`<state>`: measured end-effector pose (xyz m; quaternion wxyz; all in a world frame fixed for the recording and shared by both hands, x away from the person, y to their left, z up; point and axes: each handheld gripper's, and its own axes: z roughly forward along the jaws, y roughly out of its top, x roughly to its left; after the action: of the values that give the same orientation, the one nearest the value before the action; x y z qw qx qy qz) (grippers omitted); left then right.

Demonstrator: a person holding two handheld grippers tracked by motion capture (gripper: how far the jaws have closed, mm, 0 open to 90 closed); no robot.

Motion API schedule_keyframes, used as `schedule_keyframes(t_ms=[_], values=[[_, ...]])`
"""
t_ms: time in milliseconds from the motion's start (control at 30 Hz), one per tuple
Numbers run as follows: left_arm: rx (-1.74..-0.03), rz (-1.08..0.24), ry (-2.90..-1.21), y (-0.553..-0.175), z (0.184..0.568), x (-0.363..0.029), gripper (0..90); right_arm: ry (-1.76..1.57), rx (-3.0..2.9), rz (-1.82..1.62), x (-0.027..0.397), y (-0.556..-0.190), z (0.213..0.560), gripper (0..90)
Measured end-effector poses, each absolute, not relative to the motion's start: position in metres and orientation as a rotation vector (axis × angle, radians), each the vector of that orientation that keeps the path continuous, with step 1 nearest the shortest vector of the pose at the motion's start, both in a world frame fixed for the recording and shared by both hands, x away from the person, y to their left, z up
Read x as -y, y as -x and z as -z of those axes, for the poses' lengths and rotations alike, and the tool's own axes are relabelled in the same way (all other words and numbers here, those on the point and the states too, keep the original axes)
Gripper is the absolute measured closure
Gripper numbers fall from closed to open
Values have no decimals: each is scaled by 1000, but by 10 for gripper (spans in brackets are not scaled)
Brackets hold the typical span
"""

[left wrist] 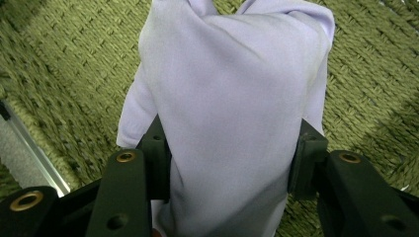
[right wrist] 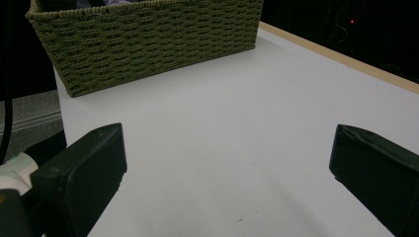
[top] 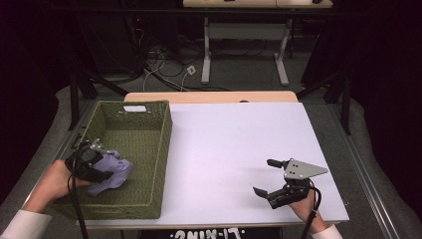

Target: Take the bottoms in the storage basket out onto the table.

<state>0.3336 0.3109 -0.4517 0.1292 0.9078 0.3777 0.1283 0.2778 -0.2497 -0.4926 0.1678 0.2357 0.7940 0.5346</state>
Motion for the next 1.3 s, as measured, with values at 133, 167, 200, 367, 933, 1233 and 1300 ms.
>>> schedule_keyframes(t_ms=[133, 167, 200, 367, 933, 1233, 1300], values=[[-1089, -393, -2627, -335, 452, -309, 495, -675, -2269, -1517, 249, -278, 494, 7], [-1086, -404, -2621, -336, 452, -309, 494, -674, -2271, -1518, 249, -279, 494, 6], [-1087, -410, -2616, -336, 452, -309, 494, -670, -2270, -1523, 249, -279, 494, 6], [-1072, -444, -2593, -339, 451, -309, 493, -665, -2274, -1525, 249, -279, 495, 2], [-1019, -510, -2534, -343, 442, -306, 491, -695, -2299, -1516, 249, -282, 498, 0], [-997, -534, -2500, -347, 438, -304, 491, -695, -2292, -1521, 250, -281, 497, 0], [-997, -539, -2497, -347, 438, -304, 492, -693, -2289, -1527, 250, -281, 497, 0]])
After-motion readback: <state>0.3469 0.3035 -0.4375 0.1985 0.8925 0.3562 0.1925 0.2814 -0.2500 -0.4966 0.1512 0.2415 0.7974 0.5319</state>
